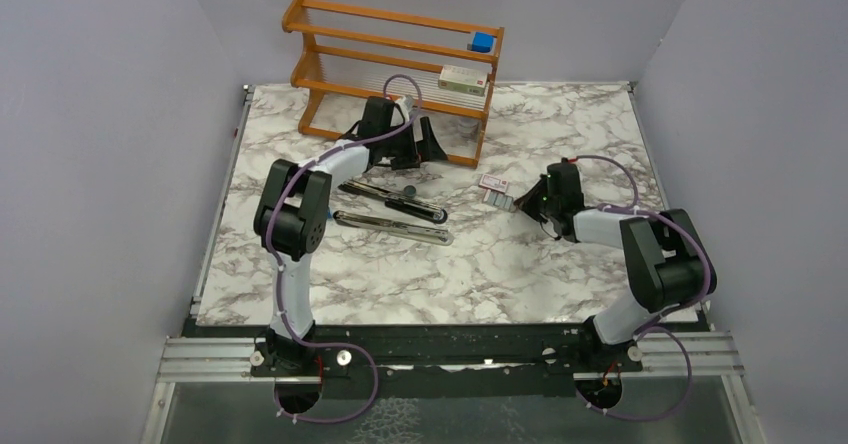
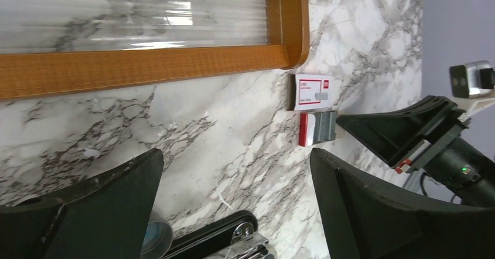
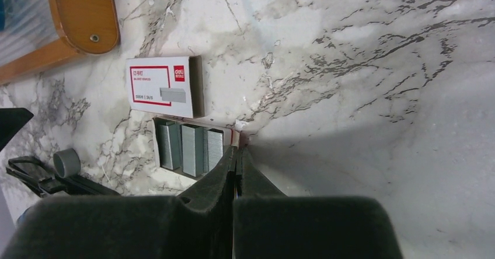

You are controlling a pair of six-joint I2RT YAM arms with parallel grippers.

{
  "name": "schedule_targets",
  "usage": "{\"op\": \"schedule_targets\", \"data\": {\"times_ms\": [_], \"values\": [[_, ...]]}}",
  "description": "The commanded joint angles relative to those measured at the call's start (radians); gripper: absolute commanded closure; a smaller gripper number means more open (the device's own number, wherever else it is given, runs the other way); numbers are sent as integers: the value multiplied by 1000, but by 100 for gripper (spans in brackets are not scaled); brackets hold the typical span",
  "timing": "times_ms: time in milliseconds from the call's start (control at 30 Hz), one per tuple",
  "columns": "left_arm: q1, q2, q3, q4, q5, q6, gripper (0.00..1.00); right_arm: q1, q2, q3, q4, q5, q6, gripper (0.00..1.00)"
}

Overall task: Load the staples into the stapler
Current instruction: Open the staple box at the center of the board.

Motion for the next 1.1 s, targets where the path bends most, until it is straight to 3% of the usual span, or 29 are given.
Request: {"op": "schedule_targets", "data": {"times_ms": [0, 400, 667, 800, 1067], "values": [[2, -70, 53, -153, -128, 161, 1, 13, -49, -7, -30, -50, -42, 98], [9, -67, 58, -171, -132, 189, 1, 48, -66, -40, -47, -101, -31, 97], [17, -87, 63, -188, -188, 208, 1, 53, -47, -9, -32, -94, -31, 83], [24, -106, 80, -218, -253, 244, 1, 53, -83, 6, -70, -50, -50, 71], [39, -175, 104, -303, -524, 323, 1, 53, -242, 23, -168, 85, -206, 63]]}}
